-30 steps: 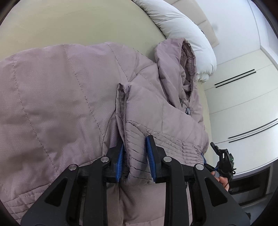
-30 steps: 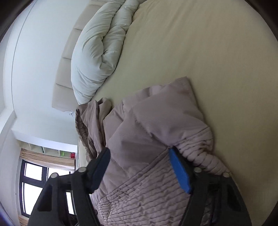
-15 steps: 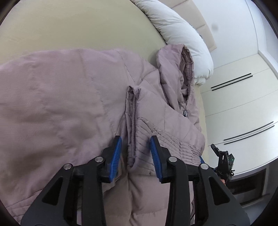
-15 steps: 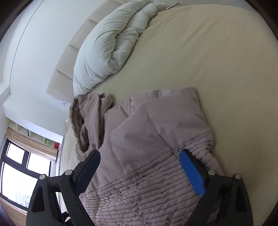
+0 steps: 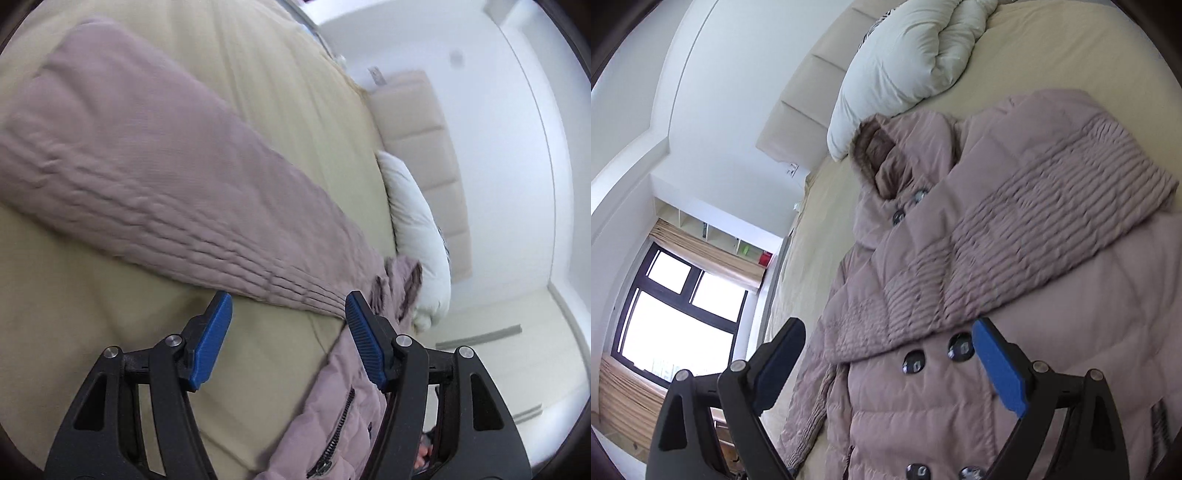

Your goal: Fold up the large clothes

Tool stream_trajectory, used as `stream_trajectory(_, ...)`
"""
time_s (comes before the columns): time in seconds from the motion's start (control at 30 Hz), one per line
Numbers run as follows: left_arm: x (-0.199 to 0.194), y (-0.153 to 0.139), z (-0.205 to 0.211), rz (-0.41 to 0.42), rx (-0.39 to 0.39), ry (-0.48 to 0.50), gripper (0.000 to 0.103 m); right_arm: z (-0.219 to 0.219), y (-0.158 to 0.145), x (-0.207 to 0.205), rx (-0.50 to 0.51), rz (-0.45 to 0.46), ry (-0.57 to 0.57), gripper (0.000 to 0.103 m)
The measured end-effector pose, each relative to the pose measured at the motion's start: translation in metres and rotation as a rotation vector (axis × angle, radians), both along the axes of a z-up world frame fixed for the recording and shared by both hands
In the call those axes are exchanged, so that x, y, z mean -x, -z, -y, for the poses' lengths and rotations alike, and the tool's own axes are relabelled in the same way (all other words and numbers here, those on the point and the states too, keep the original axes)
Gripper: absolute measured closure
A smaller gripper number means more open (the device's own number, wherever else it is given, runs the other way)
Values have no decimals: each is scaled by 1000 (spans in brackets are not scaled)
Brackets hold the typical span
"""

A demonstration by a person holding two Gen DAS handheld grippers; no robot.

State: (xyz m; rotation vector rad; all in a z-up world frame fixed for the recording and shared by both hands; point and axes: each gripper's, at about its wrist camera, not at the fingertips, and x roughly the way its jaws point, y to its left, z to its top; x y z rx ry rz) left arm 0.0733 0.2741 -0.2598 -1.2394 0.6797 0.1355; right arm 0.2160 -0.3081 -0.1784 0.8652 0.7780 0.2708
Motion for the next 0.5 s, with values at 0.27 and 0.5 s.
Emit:
stream_trajectory(0.27, 29, 35, -34, 33, 194, -286, 41, -31, -3, 20, -34, -9, -30, 13)
stream_trajectory(0.5, 7, 1, -51, 24, 13, -256, 88, -7, -13, 28, -30, 7, -9, 24)
